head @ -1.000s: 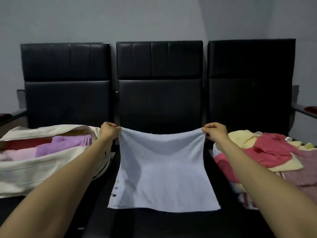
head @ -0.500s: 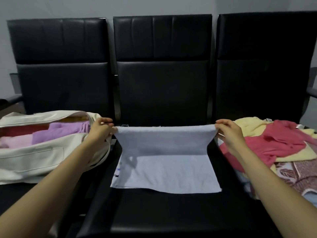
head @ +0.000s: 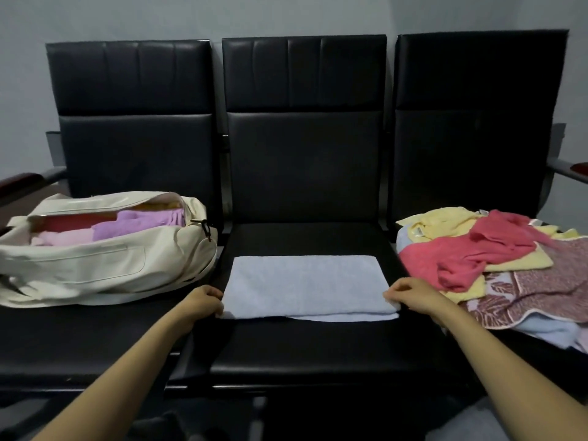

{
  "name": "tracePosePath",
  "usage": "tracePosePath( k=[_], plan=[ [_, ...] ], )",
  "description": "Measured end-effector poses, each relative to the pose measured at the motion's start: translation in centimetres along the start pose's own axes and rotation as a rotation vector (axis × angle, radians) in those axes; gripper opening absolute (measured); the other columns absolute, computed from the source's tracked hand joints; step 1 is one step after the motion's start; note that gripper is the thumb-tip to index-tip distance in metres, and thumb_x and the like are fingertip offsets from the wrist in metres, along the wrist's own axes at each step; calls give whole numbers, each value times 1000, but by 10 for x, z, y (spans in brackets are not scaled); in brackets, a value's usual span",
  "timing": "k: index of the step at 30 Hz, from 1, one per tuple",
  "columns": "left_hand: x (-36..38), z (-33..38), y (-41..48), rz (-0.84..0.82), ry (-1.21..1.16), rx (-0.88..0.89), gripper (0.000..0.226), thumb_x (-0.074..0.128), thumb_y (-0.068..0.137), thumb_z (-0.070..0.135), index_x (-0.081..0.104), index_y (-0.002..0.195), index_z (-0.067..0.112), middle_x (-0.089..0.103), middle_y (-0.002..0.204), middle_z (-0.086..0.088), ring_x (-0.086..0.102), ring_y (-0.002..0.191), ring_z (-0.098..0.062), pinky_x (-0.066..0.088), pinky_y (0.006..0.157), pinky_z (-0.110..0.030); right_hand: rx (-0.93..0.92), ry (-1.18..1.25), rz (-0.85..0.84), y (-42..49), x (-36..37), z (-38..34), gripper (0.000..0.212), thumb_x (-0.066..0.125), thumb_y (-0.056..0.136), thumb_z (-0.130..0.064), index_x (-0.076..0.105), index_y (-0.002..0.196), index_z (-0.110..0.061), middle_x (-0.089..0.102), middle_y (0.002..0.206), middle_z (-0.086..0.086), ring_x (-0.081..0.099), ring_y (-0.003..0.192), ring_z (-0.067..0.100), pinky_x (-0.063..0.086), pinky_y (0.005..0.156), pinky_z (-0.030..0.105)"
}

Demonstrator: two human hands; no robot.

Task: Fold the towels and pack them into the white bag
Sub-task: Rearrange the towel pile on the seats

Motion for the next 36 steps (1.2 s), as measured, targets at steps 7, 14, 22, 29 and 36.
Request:
tracePosePath(
  k=[7, 14, 22, 29, 36],
  plan=[
    [15, 16, 24, 136, 202, 13, 40, 64, 88, 41, 50, 69, 8, 51, 72, -6, 49, 66, -19, 34, 55, -28, -355, -373, 117, 4, 27, -46, 6, 63, 89, -19, 68, 85, -21, 60, 98, -2, 57, 98, 16, 42, 83, 25],
    [24, 27, 43, 82, 175, -40, 40, 75, 79, 30, 63, 106, 3, 63, 106, -11, 60, 99, -27, 49, 82, -34, -487, -616, -244, 9, 90, -73, 48, 50, 98, -31, 40, 145, -27, 37, 149, -4, 30, 138, 17, 25, 114, 30],
    [7, 73, 20, -97, -497, 139, 20, 61, 88, -2, 62, 107, 5, 67, 91, -13, 64, 71, -16, 55, 59, -20, -574, -840, -371, -1, 151, -95, 48, 25, 106, -30, 19, 153, -33, 9, 162, -3, 6, 148, 22, 10, 119, 44],
    [78, 122, -3, -244, -511, 329, 40, 57, 88, -6, 56, 126, 7, 64, 107, -16, 62, 88, -22, 50, 76, -29, -202, 244, -122, 24, 101, -101, 26, 42, 101, -17, 64, 115, -13, 67, 112, 10, 63, 100, 22, 49, 96, 40],
    [159, 144, -31, -502, -215, 426, 34, 51, 96, 4, 57, 129, 12, 66, 116, -5, 63, 107, -14, 50, 94, -24, 95, 674, -105, 33, 65, -73, 37, 45, 100, -41, 63, 107, -9, 72, 96, 14, 72, 82, 25, 56, 61, 31]
  ],
)
Point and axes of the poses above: each hand's wrist, its own y-axis towards the middle knuckle, its own x-axis out of the palm, z = x × y, the point moved 5 cm from there along y, towards the middle knuckle
